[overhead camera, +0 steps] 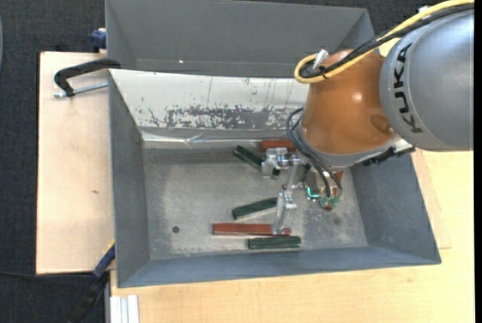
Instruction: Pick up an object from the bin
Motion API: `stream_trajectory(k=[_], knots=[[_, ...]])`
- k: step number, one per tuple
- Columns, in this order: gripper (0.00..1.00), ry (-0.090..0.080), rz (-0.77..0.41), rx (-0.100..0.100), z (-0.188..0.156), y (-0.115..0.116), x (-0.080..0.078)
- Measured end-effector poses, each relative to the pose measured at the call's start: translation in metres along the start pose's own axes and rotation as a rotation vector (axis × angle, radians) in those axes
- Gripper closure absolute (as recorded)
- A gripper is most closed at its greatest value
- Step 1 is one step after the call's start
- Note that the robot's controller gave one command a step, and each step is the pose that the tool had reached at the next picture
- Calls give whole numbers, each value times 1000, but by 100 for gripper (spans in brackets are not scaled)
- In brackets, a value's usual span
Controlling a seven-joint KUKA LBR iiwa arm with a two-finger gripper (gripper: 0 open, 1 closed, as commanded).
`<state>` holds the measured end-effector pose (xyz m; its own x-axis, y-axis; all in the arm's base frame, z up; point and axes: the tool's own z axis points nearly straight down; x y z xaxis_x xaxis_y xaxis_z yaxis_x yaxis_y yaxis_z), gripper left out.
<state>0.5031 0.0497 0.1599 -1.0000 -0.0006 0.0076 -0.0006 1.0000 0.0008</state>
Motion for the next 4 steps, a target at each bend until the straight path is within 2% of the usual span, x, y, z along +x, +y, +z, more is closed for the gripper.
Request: stream_trajectory(k=[1, 2, 3, 4], knots=[[0, -7, 1, 0, -4, 0, -1], [0, -13, 69, -1, 69, -3, -4], [0, -8, 83, -1, 65, 0, 4], [0, -14, 90, -2, 35, 0, 3]])
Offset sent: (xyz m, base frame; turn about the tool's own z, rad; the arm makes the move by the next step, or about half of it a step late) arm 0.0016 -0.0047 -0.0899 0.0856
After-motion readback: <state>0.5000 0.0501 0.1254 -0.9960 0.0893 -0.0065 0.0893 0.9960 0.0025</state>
